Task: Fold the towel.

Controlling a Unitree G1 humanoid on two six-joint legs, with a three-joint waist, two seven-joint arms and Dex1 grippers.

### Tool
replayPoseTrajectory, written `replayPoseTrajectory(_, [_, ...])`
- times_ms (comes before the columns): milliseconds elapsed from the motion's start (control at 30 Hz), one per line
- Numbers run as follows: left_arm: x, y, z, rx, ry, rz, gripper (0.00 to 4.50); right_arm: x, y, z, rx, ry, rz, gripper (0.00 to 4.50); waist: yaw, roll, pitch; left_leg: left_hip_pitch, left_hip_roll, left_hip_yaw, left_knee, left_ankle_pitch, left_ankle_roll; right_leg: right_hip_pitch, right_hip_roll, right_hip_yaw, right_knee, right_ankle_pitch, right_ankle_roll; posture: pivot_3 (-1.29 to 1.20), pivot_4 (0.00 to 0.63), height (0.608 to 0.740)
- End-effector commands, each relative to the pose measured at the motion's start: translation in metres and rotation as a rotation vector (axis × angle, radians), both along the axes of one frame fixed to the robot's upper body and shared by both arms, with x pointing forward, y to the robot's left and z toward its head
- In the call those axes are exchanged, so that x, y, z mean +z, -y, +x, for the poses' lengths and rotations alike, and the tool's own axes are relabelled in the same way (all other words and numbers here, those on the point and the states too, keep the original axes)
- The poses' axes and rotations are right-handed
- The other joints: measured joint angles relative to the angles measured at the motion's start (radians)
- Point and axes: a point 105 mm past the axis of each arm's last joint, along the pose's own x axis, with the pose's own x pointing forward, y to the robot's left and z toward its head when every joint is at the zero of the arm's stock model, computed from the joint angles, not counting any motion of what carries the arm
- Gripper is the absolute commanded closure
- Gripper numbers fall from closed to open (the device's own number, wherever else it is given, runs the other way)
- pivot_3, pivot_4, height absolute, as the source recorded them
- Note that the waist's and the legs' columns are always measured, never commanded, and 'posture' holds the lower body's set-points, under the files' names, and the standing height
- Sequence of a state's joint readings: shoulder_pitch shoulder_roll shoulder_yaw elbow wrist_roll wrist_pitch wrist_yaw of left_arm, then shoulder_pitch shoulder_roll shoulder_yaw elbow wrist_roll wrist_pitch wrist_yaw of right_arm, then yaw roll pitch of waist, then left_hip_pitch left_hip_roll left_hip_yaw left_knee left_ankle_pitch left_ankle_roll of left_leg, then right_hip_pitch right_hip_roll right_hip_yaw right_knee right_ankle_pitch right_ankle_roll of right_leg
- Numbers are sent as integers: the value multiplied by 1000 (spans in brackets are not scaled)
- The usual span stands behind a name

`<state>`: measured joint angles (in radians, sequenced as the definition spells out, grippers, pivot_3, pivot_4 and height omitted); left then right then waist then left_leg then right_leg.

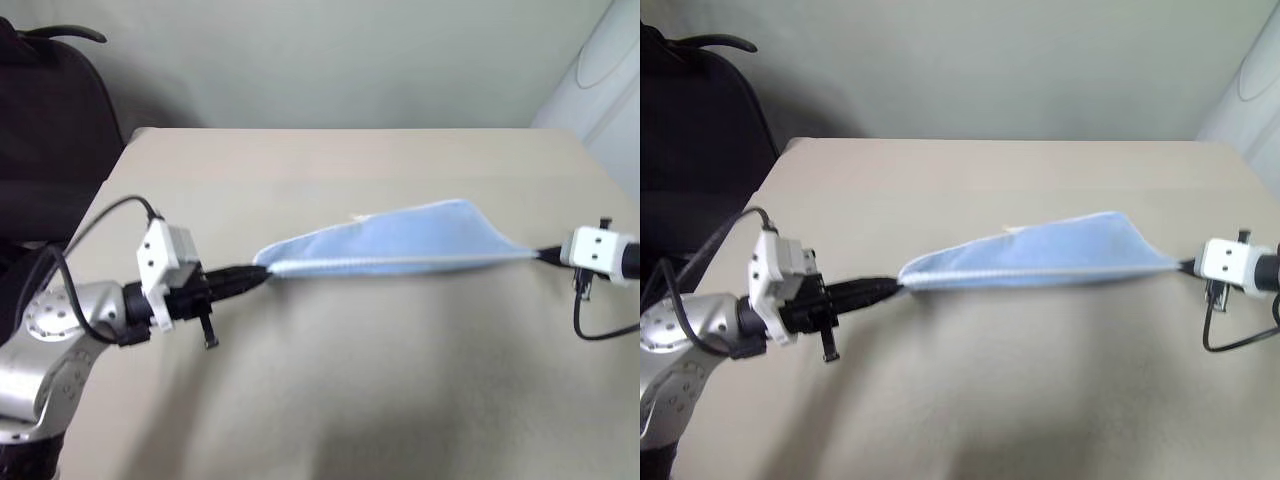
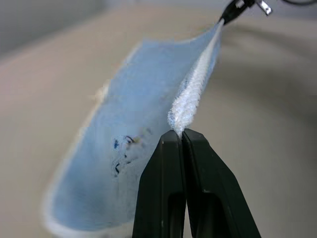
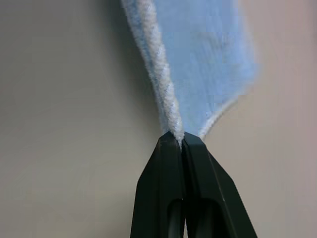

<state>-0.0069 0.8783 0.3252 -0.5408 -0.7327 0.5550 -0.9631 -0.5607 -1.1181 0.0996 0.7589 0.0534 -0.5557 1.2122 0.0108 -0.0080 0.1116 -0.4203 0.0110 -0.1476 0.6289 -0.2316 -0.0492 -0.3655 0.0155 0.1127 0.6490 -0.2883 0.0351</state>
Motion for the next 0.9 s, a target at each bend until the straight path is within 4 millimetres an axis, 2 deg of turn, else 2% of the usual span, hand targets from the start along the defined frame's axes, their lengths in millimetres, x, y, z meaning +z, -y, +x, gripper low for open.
replayPoseTrajectory(33, [-10, 6, -17, -16, -61, -2, 4487, 12, 5, -6, -13, -8, -1, 4500, -3, 0, 0, 1, 1, 0, 0, -1, 0, 1, 1, 0, 0, 0, 0, 0, 150, 740])
replayPoseTrajectory(233, [-31, 11, -33, -11, -140, -24, 4487, 12, 1, -8, 2, -44, -35, 4500, -4, 0, 0, 2, 1, 0, 0, -4, 3, 2, 1, 0, 0, 0, 0, 0, 150, 740])
replayPoseTrajectory(400, [-26, -8, 2, 184, -79, -132, 4487, 23, -26, 25, 48, 108, -53, 4500, -7, 1, 0, 6, 2, 0, 1, -5, 5, 4, 2, 0, 2, 0, 0, 0, 150, 740])
replayPoseTrajectory(567, [-21, -29, 31, 318, -29, -178, 4487, 39, -47, 69, 2, 287, -108, 4500, -8, 1, -1, 8, 2, 0, 1, -5, 6, 4, 2, -1, 4, 0, -1, 0, 150, 740])
replayPoseTrajectory(733, [-33, -42, 53, 421, -7, -135, 4487, 46, -66, 103, -43, 384, -186, 4500, -8, 1, 0, 5, 2, -1, 1, -2, 1, 1, 2, -1, 4, 0, -1, 0, 150, 740])
replayPoseTrajectory(900, [-48, -42, 71, 469, 1, -80, 4487, 39, -77, 121, -76, 423, -260, 4500, -6, 1, 0, 3, 2, -2, 1, -3, 2, 0, 1, -2, 3, 0, -1, 0, 150, 740])
